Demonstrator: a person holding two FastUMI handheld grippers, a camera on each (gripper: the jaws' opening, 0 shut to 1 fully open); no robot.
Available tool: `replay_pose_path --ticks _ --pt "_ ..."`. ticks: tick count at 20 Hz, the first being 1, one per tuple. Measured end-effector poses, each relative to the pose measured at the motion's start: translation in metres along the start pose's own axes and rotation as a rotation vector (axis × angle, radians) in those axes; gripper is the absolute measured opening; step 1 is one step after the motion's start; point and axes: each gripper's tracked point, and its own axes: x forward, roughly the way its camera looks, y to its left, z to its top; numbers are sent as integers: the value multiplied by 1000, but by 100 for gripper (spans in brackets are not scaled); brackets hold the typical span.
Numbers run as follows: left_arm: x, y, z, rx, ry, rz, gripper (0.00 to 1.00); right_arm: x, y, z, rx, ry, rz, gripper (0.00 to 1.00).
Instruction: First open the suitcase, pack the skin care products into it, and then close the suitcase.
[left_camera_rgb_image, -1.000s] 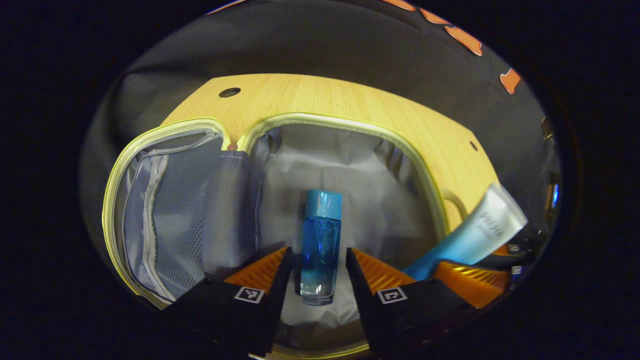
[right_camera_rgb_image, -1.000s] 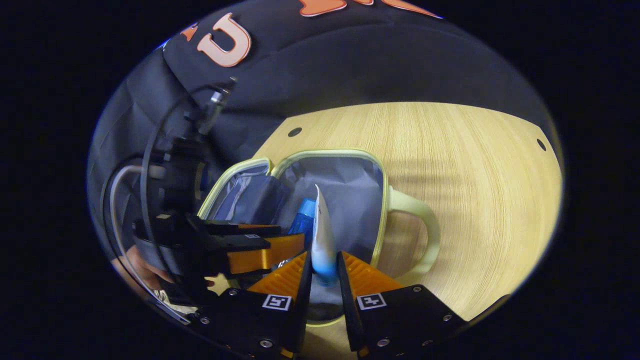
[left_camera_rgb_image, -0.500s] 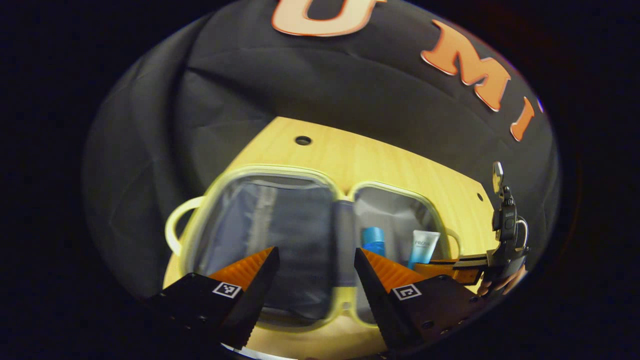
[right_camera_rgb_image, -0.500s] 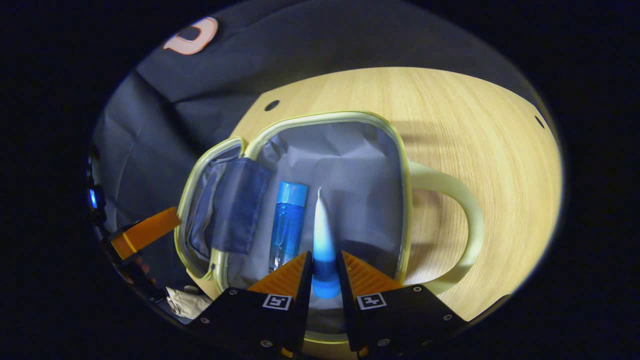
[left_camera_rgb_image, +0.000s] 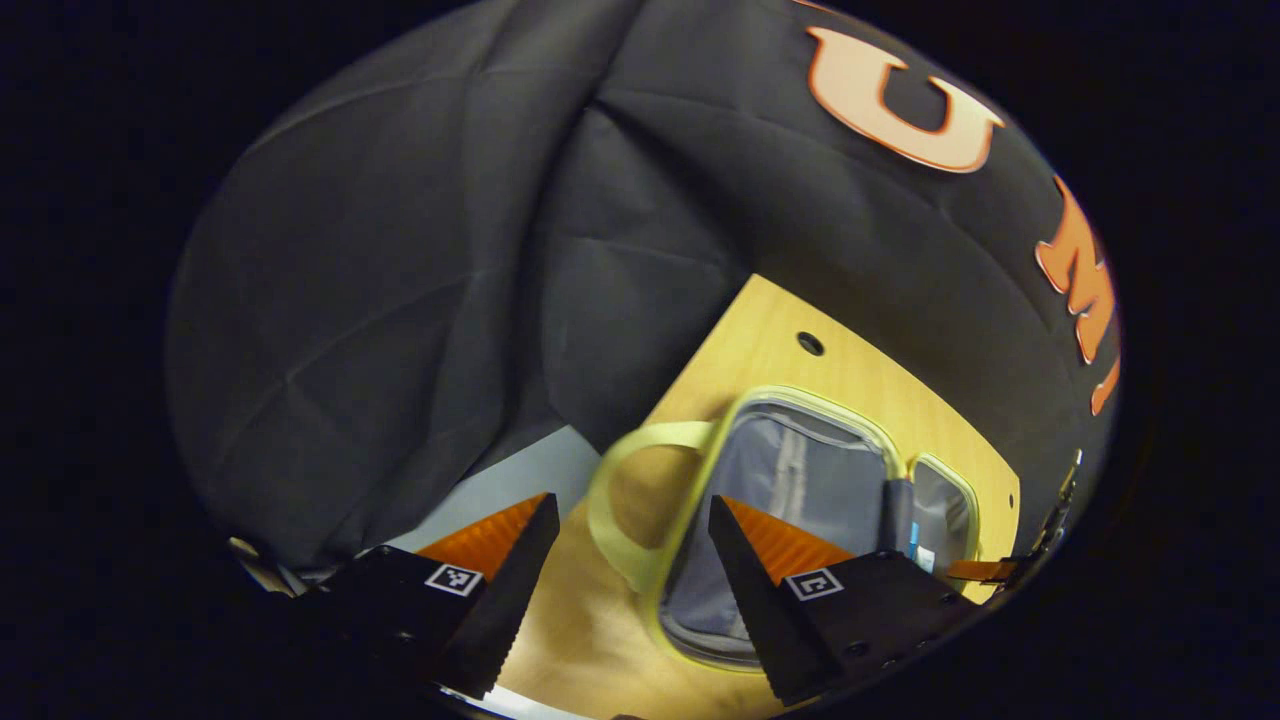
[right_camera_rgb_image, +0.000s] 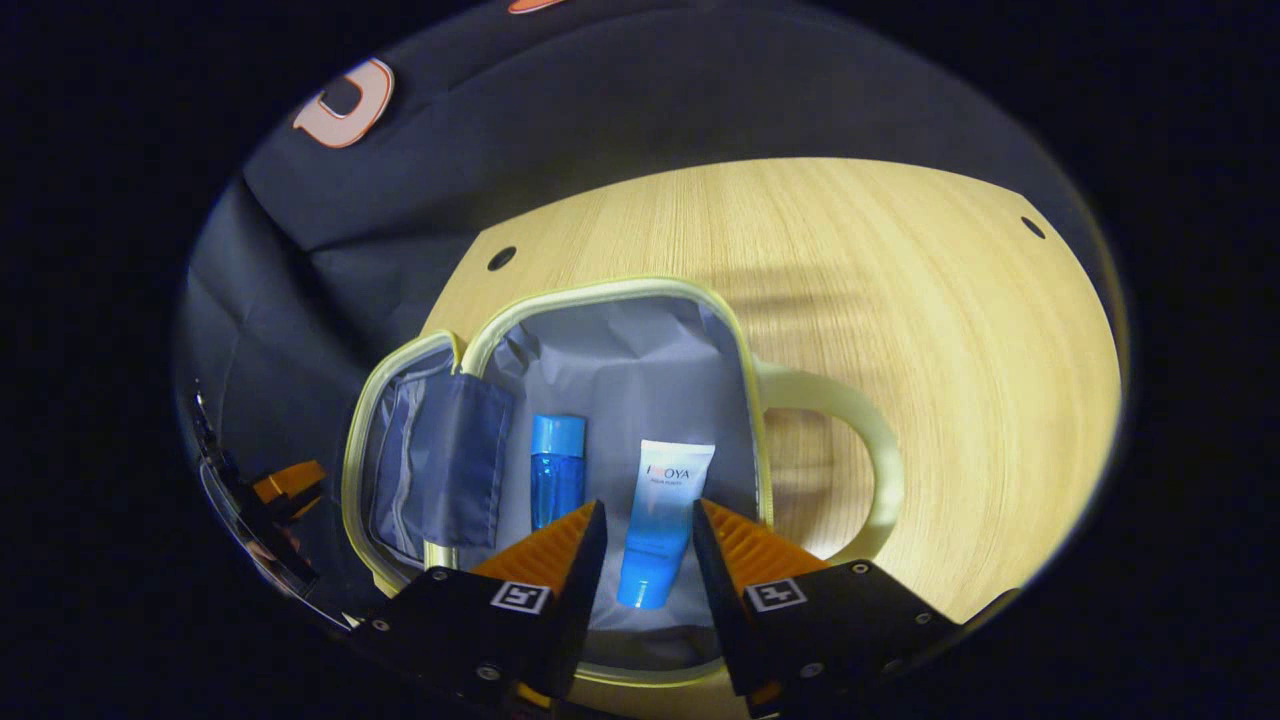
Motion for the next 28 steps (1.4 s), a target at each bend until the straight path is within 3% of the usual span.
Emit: replay_pose_path --ticks 2,6,9,11,13,15,20,24,28 --pt "12 21 6 -37 12 12 94 -13 -3 7 -3 -43 -17 70" --pt "40 24 -8 -98 89 -21 94 -48 -11 32 9 -157 -40 84" --pt "62 13 -28 -137 165 -53 77 -79 -24 56 25 -275 -67 90" --pt "71 4 -40 -160 206 -94 72 -102 -36 73 7 -358 -97 92" --pt "73 1 -43 -177 213 -90 20 -127 -49 88 -33 -443 -130 93" --pt "78 -2 -38 -164 172 -108 13 -148 -58 99 -86 -515 -160 92" --pt "34 -22 0 17 44 -130 8 -177 -74 115 -247 -603 -226 94" --pt "-13 -52 37 148 -87 -145 7 -190 -84 121 -283 -631 -218 94" --pt "-72 -102 62 192 -203 -207 7 -198 -93 130 -299 -660 -188 95"
